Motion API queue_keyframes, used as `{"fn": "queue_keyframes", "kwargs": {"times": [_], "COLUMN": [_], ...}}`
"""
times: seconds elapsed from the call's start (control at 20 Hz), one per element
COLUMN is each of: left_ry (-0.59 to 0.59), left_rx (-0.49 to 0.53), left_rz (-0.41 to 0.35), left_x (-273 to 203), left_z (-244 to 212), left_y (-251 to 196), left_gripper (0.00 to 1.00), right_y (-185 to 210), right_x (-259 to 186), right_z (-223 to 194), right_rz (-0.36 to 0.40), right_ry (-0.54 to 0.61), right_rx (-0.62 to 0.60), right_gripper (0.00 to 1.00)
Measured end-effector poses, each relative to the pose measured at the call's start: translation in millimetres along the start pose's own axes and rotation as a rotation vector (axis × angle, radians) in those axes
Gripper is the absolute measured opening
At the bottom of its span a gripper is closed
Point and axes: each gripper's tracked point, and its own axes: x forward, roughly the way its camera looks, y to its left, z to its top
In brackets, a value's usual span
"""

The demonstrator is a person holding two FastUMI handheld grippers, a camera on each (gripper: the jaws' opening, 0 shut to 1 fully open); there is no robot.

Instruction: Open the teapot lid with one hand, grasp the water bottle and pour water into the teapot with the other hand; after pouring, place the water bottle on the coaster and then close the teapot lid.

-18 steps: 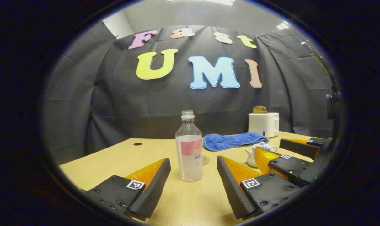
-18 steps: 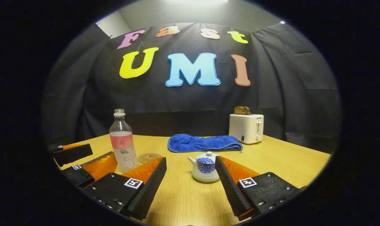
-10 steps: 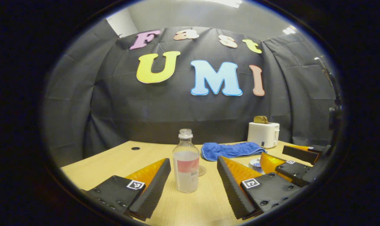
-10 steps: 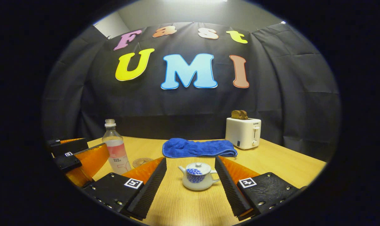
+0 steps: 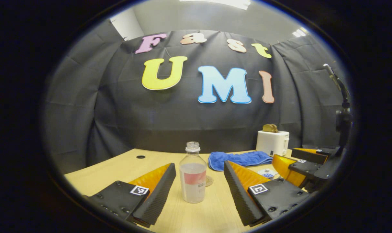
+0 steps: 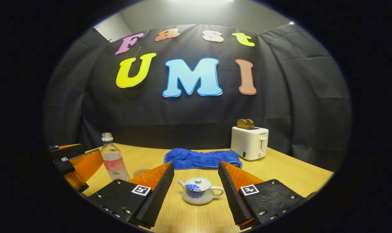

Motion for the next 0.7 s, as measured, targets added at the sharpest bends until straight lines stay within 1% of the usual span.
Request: {"fn": "queue_keyframes", "kwargs": {"times": [0.05, 0.1, 0.15, 0.2, 0.25, 0.3, 0.35, 0.45, 0.55, 0.6, 0.65, 0.7], "left_ry": [0.003, 0.005, 0.007, 0.009, 0.01, 0.011, 0.012, 0.014, 0.015, 0.016, 0.018, 0.018], "left_rx": [-0.003, -0.006, -0.007, -0.008, -0.009, -0.01, -0.012, -0.018, -0.022, -0.022, -0.021, -0.019], "left_rz": [0.0, 0.001, 0.001, 0.001, 0.001, 0.001, 0.002, 0.0, -0.002, -0.004, -0.004, -0.005], "left_x": [0.4, 0.9, 0.7, 0.9, 1.2, 1.9, 2.7, 4.9, 7.0, 7.8, 9.2, 10.2], "left_z": [-0.3, -1.1, -3.2, -5.0, -5.8, -7.1, -6.8, -7.7, -9.7, -11.6, -11.7, -13.3], "left_y": [0.0, 1.1, 1.7, 1.5, 2.5, 2.8, 3.6, 4.0, 4.8, 5.1, 5.6, 5.7], "left_gripper": [1.0, 1.0, 1.0, 1.0, 1.0, 1.0, 1.0, 1.0, 1.0, 1.0, 1.0, 1.0], "right_y": [-0.5, -2.4, -3.4, -5.8, -6.8, -4.9, -9.8, -7.8, -6.9, -6.8, -6.6, -7.7], "right_x": [4.6, 10.1, 15.2, 21.8, 27.8, 34.1, 38.0, 45.8, 52.2, 53.5, 55.9, 57.2], "right_z": [-2.6, -7.5, -9.5, -14.9, -18.3, -24.0, -26.2, -36.6, -43.1, -45.2, -45.4, -48.4], "right_rz": [0.001, -0.007, -0.009, -0.016, -0.016, -0.007, -0.024, -0.013, -0.01, -0.005, -0.005, -0.005], "right_ry": [0.009, 0.019, 0.027, 0.037, 0.055, 0.074, 0.09, 0.123, 0.147, 0.152, 0.154, 0.159], "right_rx": [-0.002, -0.005, -0.016, -0.024, -0.029, -0.032, -0.031, -0.03, -0.05, -0.059, -0.066, -0.071], "right_gripper": [0.83, 0.83, 0.8, 0.8, 0.71, 0.66, 0.65, 0.44, 0.44, 0.46, 0.43, 0.44]}}
